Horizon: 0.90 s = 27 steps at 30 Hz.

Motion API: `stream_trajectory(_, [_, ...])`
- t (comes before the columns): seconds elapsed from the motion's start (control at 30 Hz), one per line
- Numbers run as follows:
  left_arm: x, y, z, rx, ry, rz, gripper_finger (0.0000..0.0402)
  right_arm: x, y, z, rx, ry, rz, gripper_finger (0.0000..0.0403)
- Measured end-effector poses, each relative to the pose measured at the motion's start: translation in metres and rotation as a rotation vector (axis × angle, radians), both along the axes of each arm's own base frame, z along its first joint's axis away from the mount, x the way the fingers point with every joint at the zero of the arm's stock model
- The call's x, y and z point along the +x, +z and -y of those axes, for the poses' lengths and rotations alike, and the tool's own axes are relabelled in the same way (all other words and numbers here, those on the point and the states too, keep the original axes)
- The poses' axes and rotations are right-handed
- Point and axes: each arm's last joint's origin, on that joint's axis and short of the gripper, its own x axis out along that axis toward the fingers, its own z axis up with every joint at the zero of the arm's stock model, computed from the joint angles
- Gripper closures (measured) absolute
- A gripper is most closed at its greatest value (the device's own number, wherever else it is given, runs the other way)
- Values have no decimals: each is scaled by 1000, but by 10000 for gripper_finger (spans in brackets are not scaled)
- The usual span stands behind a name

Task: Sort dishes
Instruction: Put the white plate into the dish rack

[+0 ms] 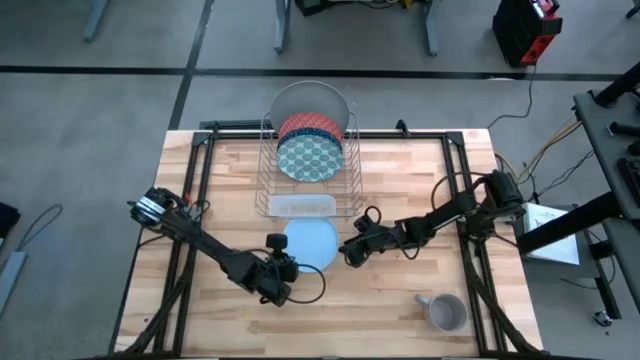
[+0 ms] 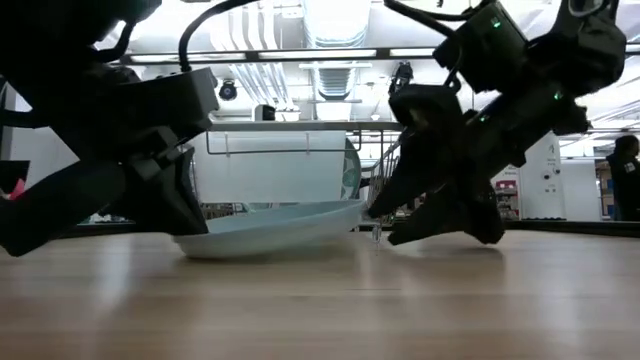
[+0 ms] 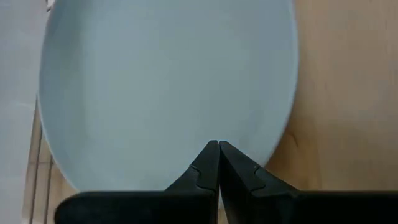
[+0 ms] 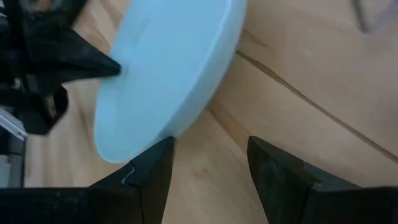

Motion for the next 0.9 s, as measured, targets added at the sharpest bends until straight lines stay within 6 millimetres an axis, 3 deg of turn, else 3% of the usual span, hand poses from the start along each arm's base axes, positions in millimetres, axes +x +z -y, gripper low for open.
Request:
stream_trajectory(0.27, [1,-1,2,-42,-14,-7,401,14,-2,-3,17,-7,96,206])
stream_trajectory(0.9, [6,-1,10,-156,-29,45,401,2,5,-34,90,63,73,206])
